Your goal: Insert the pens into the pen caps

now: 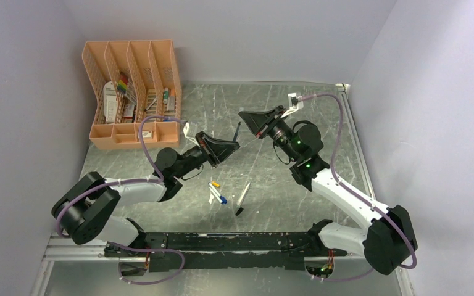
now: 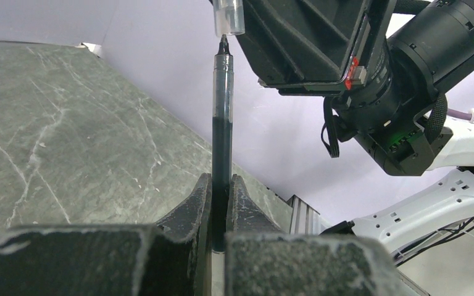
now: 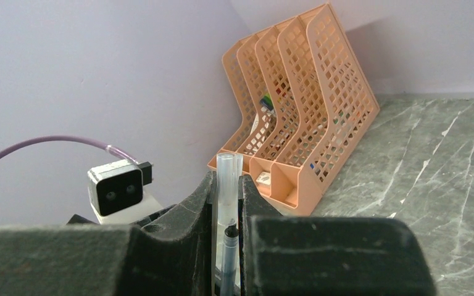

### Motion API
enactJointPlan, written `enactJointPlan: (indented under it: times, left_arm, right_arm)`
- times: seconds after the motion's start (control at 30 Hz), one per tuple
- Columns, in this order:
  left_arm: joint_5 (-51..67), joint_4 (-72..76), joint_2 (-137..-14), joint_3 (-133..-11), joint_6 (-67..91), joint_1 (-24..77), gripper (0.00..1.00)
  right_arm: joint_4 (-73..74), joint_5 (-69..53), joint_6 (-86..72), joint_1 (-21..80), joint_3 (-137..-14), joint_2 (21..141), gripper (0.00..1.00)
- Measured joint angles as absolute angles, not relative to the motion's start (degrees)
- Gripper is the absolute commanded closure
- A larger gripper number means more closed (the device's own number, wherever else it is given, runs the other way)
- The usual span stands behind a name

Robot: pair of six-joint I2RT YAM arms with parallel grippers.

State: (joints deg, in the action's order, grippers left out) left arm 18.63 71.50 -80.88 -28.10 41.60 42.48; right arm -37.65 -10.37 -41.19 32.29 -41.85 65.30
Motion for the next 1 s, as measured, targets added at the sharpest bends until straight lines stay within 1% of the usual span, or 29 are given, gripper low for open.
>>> enactJointPlan:
  times: [1.0]
  left_arm:
    - [18.74, 71.29, -82.85, -29.67, 41.63, 42.59, 0.93]
  right_arm:
    - [-37.91, -9.21, -38.89, 34.30, -40.27, 64.75, 1.00]
